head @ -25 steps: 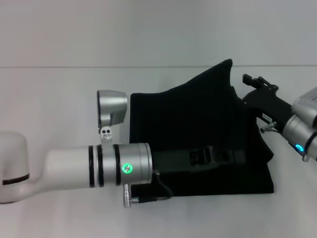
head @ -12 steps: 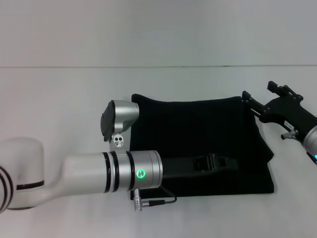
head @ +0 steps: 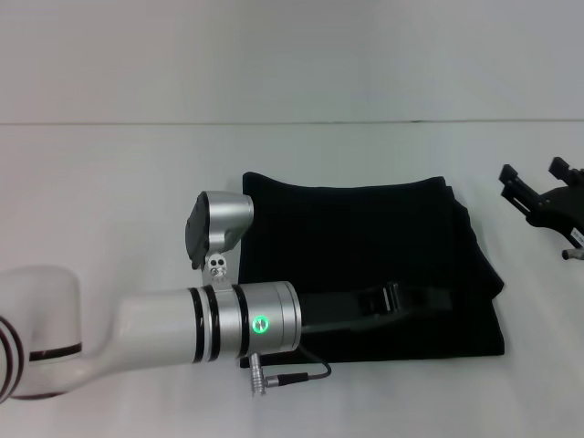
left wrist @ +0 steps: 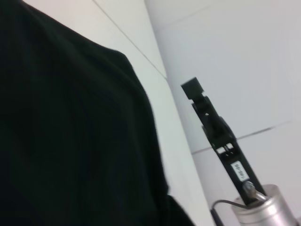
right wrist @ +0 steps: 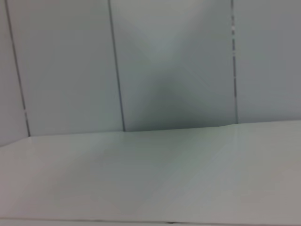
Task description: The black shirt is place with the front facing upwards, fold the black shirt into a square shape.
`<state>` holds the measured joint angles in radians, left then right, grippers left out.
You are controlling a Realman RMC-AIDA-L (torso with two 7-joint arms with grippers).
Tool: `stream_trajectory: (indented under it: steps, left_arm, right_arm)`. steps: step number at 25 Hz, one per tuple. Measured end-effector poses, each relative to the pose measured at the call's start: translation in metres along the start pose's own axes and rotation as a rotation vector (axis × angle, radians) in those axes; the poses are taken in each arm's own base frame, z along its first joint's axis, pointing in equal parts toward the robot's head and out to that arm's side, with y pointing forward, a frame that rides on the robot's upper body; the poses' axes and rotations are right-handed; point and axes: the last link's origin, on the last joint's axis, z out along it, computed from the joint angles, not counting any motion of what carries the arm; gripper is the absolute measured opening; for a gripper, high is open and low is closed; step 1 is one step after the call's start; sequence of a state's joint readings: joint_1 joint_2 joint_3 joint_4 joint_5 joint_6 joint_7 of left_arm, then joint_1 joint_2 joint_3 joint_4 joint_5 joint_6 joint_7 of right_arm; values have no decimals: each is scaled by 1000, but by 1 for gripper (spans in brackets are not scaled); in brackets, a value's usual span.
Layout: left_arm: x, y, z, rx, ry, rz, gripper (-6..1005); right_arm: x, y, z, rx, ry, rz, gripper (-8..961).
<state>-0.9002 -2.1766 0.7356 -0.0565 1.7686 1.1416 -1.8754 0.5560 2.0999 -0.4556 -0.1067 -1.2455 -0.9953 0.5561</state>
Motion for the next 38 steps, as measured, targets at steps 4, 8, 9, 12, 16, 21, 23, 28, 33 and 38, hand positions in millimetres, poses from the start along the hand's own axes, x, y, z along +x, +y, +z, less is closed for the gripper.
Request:
stream_trajectory:
  steps: [4, 8, 9, 12, 16, 21, 23, 28, 33, 38]
  left_arm:
    - [-5, 4, -5, -55, -3, -19, 225]
    - [-8, 5, -13, -92, -1, -18, 399]
    - [-8, 5, -16, -104, 0, -4, 446]
    - [-5, 6, -35, -156, 14, 99, 563]
    - [2, -3, -78, -151, 97, 262, 702]
    - [9, -17, -128, -61, 232, 387, 806]
    - [11, -21, -140, -30, 269, 390, 848]
    - [12, -27, -151, -9, 301, 372, 915]
    - [12, -29, -156, 9, 327, 396, 918]
    - [15, -33, -161, 36, 362, 403, 916]
  right_arm:
    - [4, -7, -8, 37, -8, 44, 827]
    - [6, -13, -14, 62, -13, 123, 828]
    - [6, -14, -16, 57, -17, 151, 828]
    - [4, -8, -22, -20, -30, 203, 828]
    - [2, 19, -36, -251, -43, 137, 828]
    - [6, 54, -53, -508, -40, 25, 828]
    - [10, 64, -55, -565, -18, 11, 828]
    - [22, 71, -49, -571, 68, 8, 828]
    - [32, 62, -38, -485, 165, 19, 827]
    - [36, 53, -30, -413, 215, 26, 828]
